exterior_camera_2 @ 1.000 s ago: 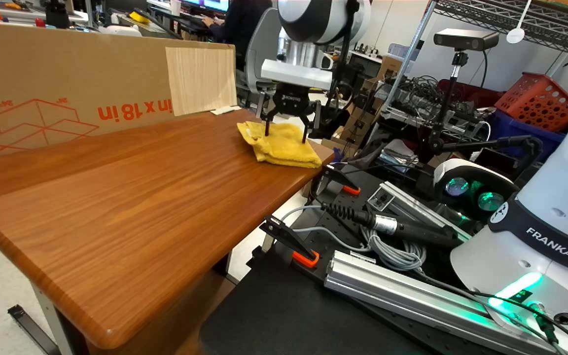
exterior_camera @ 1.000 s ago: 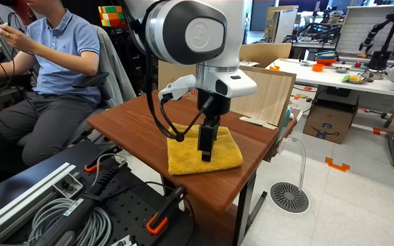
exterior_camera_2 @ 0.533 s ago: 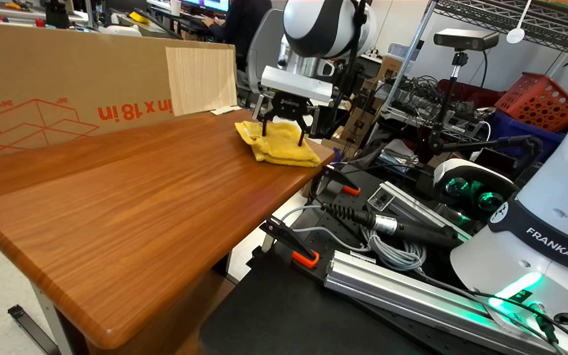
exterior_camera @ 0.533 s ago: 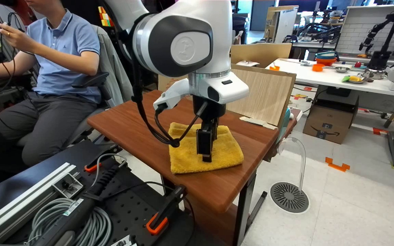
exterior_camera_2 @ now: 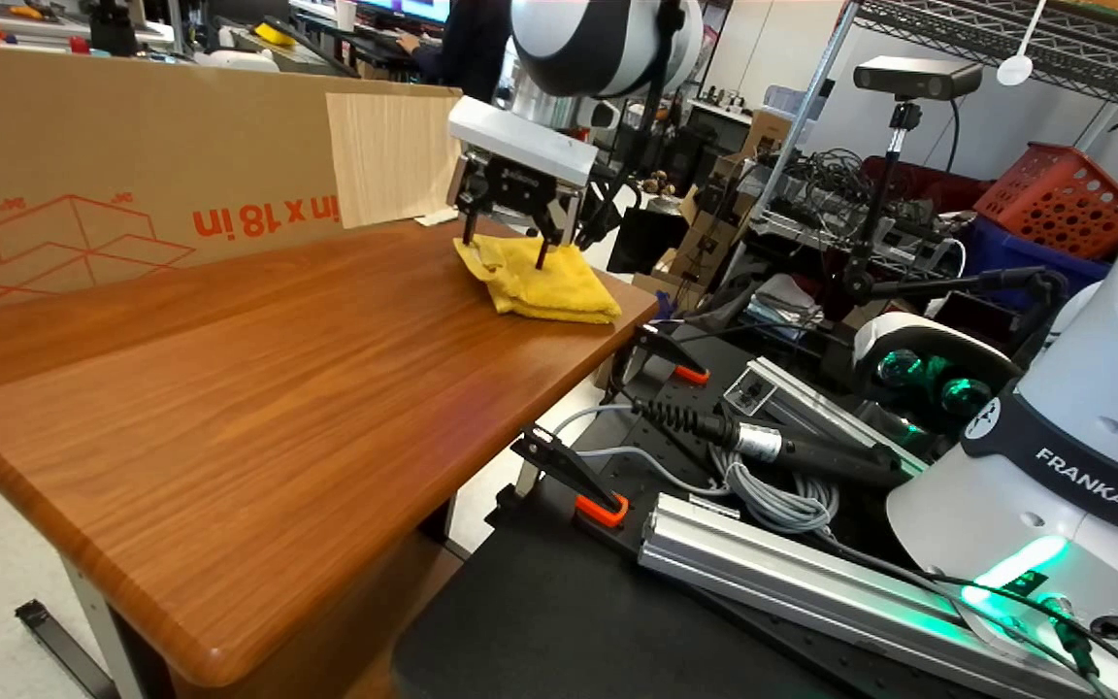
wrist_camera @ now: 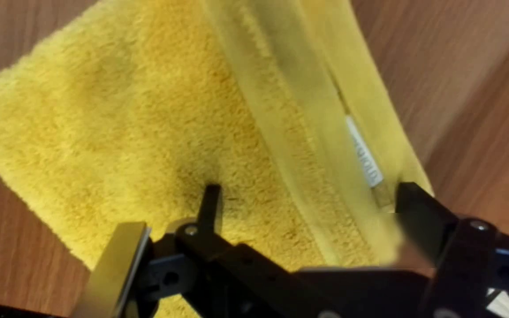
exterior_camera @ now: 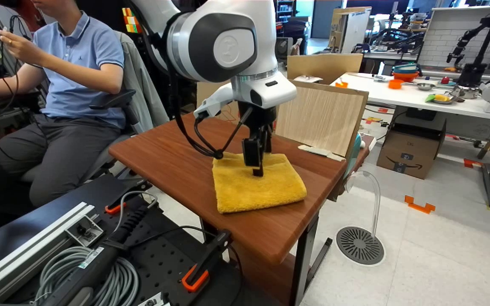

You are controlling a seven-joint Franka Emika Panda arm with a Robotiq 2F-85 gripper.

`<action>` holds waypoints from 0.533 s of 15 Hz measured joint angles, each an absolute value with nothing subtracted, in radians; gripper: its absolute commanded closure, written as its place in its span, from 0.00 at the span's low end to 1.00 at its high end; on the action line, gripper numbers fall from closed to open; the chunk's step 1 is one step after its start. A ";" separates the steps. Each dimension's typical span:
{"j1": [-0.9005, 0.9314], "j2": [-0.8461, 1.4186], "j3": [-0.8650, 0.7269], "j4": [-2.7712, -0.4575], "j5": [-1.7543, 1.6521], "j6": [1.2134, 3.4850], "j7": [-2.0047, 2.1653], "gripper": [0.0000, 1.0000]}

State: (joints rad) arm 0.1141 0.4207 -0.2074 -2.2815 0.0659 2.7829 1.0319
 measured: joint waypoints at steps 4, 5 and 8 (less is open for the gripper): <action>0.147 0.468 -0.208 -2.257 0.065 2.741 1.084 0.00; 0.147 0.471 -0.208 -2.254 0.065 2.734 1.086 0.00; 0.147 0.471 -0.205 -2.242 0.065 2.715 1.090 0.00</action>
State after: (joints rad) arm 0.1471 0.4714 -0.2050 -2.2420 0.0646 2.7150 1.0900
